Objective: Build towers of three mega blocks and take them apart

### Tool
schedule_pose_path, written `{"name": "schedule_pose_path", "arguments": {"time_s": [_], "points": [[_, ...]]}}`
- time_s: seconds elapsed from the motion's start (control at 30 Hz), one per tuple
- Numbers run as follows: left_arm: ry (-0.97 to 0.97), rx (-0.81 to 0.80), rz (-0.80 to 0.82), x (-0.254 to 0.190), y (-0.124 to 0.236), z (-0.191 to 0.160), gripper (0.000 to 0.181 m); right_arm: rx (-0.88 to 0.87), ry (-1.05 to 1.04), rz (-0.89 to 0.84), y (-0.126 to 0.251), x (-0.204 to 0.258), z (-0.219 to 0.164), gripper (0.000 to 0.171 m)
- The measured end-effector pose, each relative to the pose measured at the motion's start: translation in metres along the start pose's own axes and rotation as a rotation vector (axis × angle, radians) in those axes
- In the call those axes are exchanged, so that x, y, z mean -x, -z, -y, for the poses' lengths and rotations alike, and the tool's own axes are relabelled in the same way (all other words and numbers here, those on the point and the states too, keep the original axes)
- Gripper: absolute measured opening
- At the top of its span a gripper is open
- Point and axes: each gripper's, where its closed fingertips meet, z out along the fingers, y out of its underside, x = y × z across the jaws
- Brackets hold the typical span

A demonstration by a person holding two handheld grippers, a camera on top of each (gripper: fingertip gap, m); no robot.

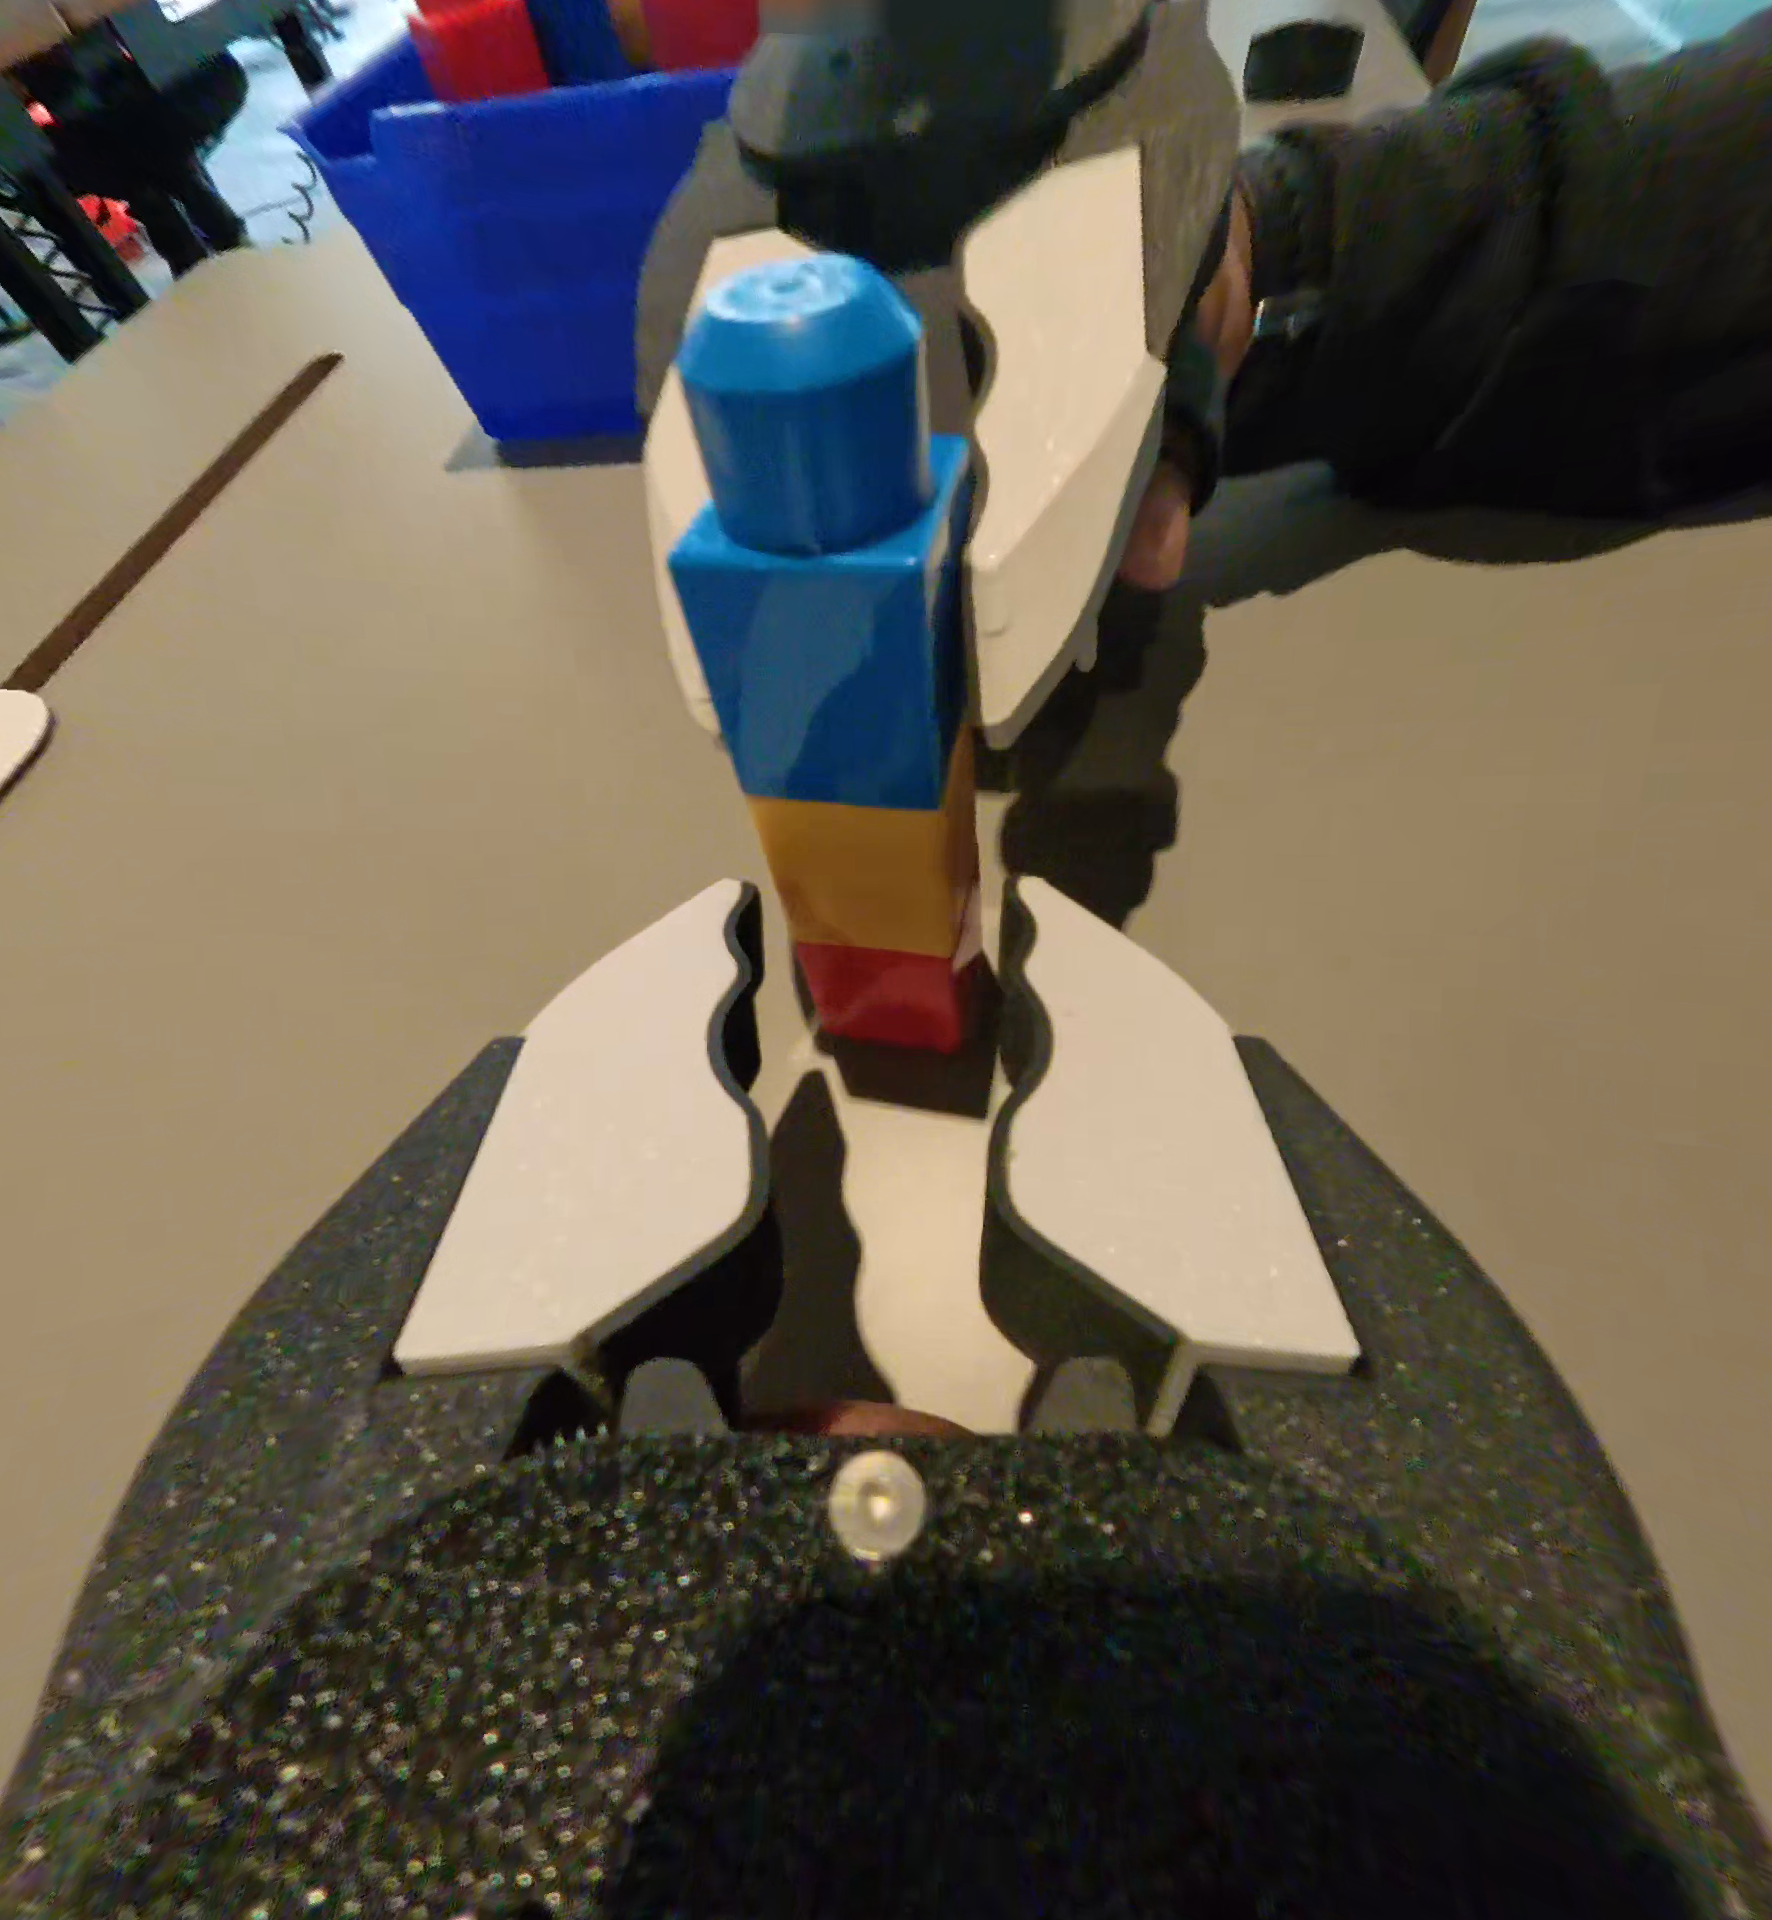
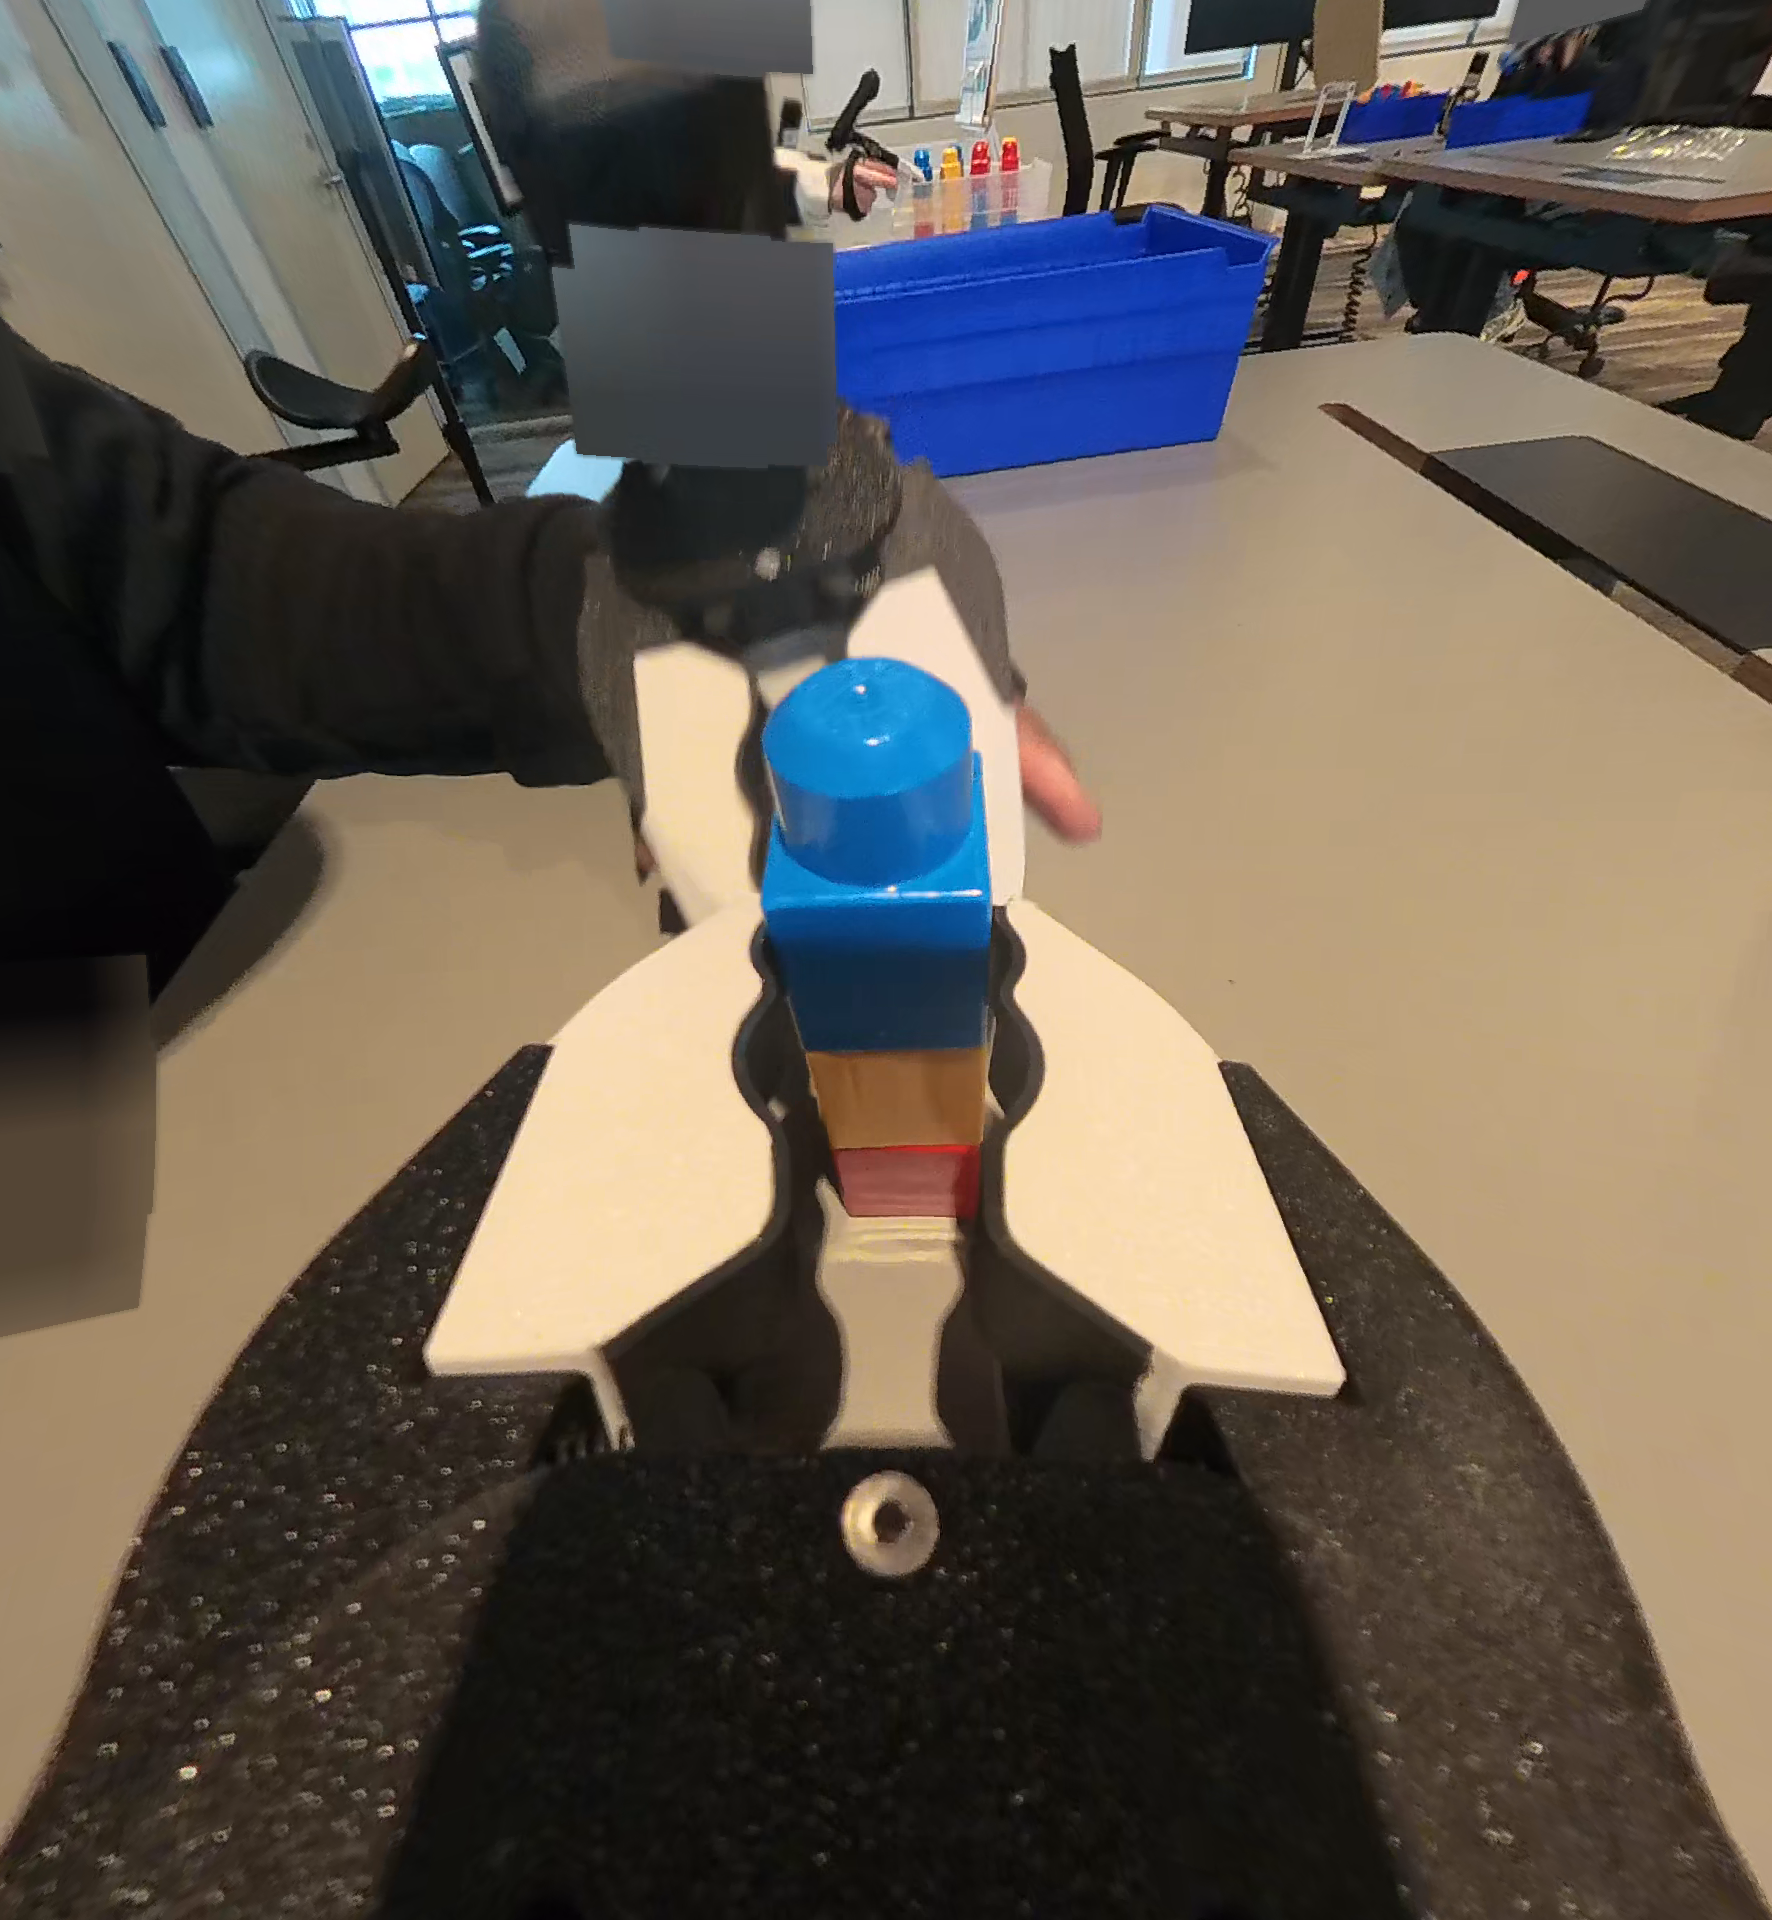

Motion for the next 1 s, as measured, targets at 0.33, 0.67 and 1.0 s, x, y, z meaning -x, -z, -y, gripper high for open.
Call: {"name": "schedule_pose_path", "arguments": {"time_s": [0.33,0.67,1.0], "points": [[0.001,0.032,-0.009,0.000,-0.009,-0.005,0.034,0.044,0.046,0.043,-0.001,0.003,-0.001,0.037],[-0.008,0.036,-0.004,0.000,-0.008,-0.006,0.034,0.026,0.032,0.062,-0.003,0.003,0.000,0.037],[-0.090,0.099,0.045,0.000,-0.010,-0.016,0.036,0.103,0.042,-0.033,-0.008,-0.003,-0.021,0.037]]}}
